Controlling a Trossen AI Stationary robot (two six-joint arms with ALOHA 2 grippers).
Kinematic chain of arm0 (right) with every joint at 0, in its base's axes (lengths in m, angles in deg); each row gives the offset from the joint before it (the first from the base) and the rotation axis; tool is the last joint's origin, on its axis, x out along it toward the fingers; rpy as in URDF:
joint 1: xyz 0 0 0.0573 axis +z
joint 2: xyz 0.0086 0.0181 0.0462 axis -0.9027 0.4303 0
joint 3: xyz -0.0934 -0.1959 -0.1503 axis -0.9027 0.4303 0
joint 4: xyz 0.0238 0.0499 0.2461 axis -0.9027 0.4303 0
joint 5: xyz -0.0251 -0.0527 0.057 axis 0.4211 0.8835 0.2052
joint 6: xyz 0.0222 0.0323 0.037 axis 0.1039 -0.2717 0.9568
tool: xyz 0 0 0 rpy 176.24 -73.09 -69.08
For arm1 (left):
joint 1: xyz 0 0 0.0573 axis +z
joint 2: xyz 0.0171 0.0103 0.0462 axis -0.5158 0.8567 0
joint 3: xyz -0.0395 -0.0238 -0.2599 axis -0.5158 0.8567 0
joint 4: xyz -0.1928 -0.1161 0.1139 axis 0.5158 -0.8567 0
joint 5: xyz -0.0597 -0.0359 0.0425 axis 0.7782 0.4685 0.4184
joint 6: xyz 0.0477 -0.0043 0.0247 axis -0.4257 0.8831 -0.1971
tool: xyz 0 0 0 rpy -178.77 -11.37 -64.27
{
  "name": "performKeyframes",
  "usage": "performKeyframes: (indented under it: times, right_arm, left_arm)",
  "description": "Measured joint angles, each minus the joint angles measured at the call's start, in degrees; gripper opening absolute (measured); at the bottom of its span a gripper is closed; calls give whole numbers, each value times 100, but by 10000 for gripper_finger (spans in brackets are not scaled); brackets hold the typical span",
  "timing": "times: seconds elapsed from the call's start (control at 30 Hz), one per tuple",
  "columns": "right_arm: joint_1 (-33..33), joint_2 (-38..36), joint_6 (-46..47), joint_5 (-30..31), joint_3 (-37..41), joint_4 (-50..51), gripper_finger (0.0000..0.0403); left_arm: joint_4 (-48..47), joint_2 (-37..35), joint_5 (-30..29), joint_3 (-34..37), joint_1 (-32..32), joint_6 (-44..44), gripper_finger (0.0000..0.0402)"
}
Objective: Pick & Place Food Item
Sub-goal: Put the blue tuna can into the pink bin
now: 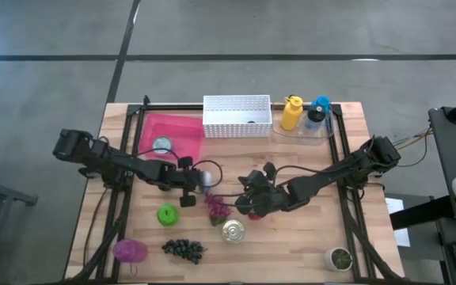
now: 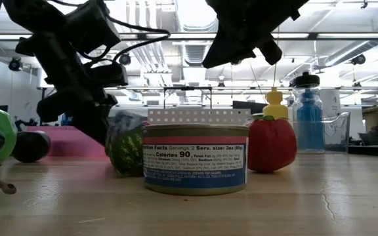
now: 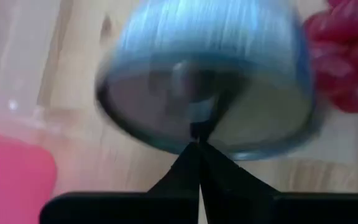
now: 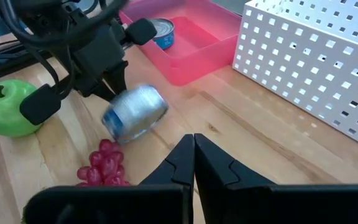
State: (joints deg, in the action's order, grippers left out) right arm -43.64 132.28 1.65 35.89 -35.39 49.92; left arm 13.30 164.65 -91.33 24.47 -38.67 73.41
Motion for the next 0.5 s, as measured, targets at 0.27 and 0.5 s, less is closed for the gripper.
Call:
performKeyframes:
  times: [0.27,0.5]
  right_arm:
    - [0,0,0,0,0,-2,8]
    - [0,0,0,0,0,-2,8]
  left_arm:
    - [0,-6,-4,-8,0,0,2]
    - [15,-6,-6,-8,0,2,2]
